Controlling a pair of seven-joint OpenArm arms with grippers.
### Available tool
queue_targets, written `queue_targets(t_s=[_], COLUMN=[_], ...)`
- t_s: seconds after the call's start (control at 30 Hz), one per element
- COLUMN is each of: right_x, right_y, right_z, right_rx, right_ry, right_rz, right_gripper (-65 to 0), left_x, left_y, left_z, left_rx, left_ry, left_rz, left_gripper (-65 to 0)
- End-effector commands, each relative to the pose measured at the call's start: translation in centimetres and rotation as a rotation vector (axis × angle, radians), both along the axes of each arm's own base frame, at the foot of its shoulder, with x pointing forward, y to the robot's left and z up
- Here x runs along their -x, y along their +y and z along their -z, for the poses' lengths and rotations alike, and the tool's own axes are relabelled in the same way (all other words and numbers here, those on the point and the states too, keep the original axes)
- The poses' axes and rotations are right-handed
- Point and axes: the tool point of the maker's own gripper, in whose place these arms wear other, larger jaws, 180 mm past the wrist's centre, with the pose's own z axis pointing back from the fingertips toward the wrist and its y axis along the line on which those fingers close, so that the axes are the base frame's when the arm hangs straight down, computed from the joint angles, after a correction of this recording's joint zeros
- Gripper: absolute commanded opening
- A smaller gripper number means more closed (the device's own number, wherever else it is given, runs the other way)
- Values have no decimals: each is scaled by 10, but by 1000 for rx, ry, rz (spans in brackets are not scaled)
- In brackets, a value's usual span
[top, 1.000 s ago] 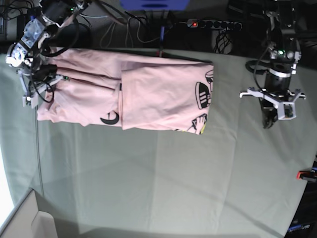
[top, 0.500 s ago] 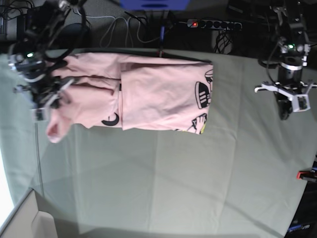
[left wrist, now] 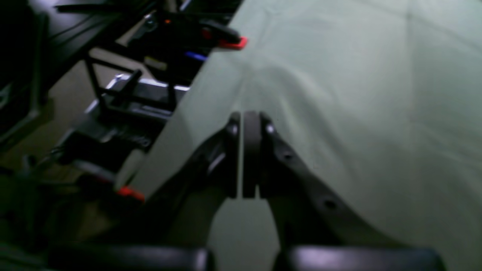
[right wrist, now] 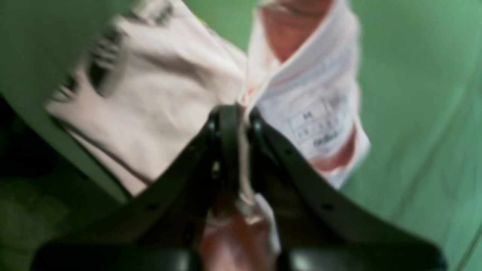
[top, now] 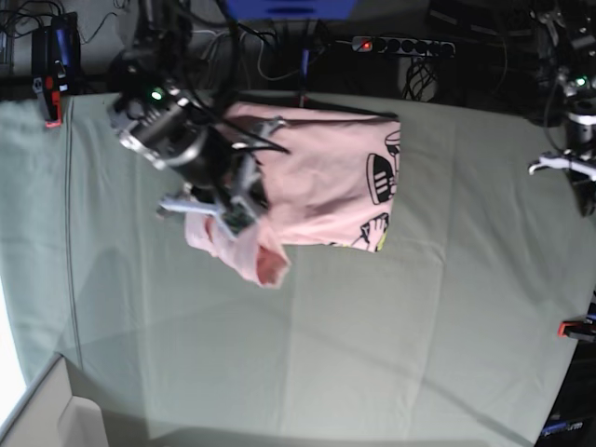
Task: Layout the t-shirt on the table in an organized manner, then fold the t-shirt properly
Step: 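Lift the strip end with the right gripper and fold it over the stack, then release the folded end and withdraw the right gripper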
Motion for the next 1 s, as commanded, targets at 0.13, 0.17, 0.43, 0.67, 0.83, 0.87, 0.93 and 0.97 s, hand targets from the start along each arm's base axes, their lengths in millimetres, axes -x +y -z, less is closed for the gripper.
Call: queue_targets(t_s=[0.13,0.17,0.43,0.67,0.83,0.87,0.93,0.97], right_x=[-17,-18,-23,-25,-31,-31,-33,-34], right_y=[41,45,93,118,125,127,128,129], right_z=[1,7,15,27,40,39,36,35], right_rx=[-60,-60,-52,-23,-16,-23,-32,-34], right_ry=[-15,-1,18,41,69,63,51,48], right_rz=[-106,-121,-278,-374,-403,-406,-407,-407], right_gripper=[-650,-650,-650,-650,-650,-650,-650,-650], left_x=[7,8,16,15,14,13,12,12], left_y=[17,18,27,26,24,24,24,24], left_z=[-18,-18,-19,-19,-18,-18,-19,-19], left_rx=[-41,-41,-49,-47,-43,-43,-42,-42], left_ry=[-40,-41,-38,-39,-39,-41,-44,-45], left_rz=[-29,-34,-62,-61,-58,-57,-57,-57], left_gripper=[-635,-635,-635,-635,-635,-635,-635,-635])
